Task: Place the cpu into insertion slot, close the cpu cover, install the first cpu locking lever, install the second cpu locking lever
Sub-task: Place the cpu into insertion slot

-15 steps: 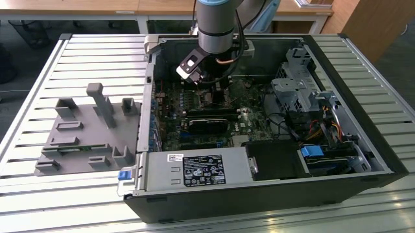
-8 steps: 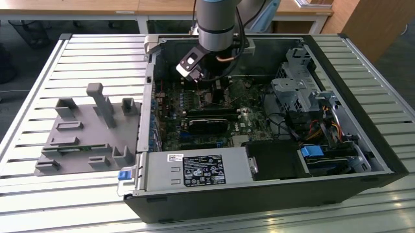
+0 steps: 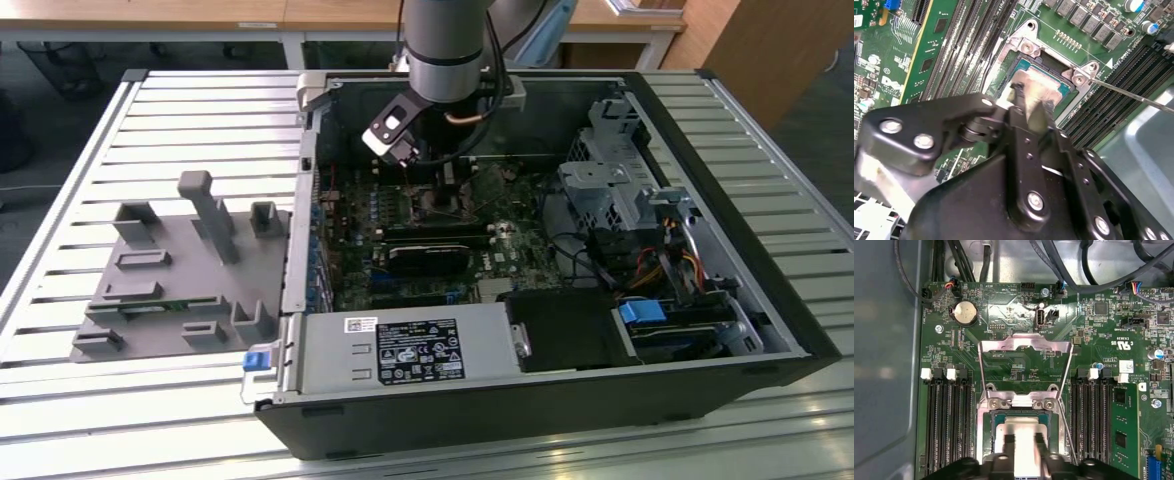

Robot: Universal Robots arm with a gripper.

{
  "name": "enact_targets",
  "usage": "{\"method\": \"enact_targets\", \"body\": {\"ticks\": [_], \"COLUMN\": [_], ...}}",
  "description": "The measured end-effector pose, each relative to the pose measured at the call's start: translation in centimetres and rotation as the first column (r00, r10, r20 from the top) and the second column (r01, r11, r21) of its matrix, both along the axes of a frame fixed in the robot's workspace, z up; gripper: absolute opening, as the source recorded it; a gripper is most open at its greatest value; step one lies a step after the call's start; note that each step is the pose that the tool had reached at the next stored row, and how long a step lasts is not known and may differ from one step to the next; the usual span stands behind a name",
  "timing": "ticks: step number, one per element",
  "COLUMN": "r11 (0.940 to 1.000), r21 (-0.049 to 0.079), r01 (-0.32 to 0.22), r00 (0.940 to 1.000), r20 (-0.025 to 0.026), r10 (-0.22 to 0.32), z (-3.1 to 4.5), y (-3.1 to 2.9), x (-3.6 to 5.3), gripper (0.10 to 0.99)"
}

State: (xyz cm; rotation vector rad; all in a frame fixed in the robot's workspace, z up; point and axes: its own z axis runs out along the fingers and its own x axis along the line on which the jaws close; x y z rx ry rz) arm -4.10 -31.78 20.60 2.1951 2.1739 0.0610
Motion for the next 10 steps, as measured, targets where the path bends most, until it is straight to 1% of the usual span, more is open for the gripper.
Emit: {"method": "enact_targets", "body": {"ticks": [1,3,4,5,6,7,10], "r11": [1.0000,1.0000,1.0000,1.0000,1.0000,1.0000,1.0000], "r21": [0.000,0.000,0.000,0.000,0.000,0.000,0.000], "r01": [0.000,0.000,0.000,0.000,0.000,0.000,0.000], "r00": [1.0000,1.0000,1.0000,1.0000,1.0000,1.0000,1.0000], "r20": [0.0000,-0.0001,-0.0001,-0.0002,-0.0002,-0.0002,-0.0002], "r10": [0.000,0.000,0.000,0.000,0.000,0.000,0.000], "z": [0.02,0.05,0.07,0.08,0.10,0.12,0.16], "y": [0.00,0.00,0.00,0.00,0.00,0.00,0.00], "x": [0.00,0.00,0.00,0.00,0.00,0.00,0.00], "gripper": [0.302,0.184,0.184,0.125,0.125,0.106,0.106]}}
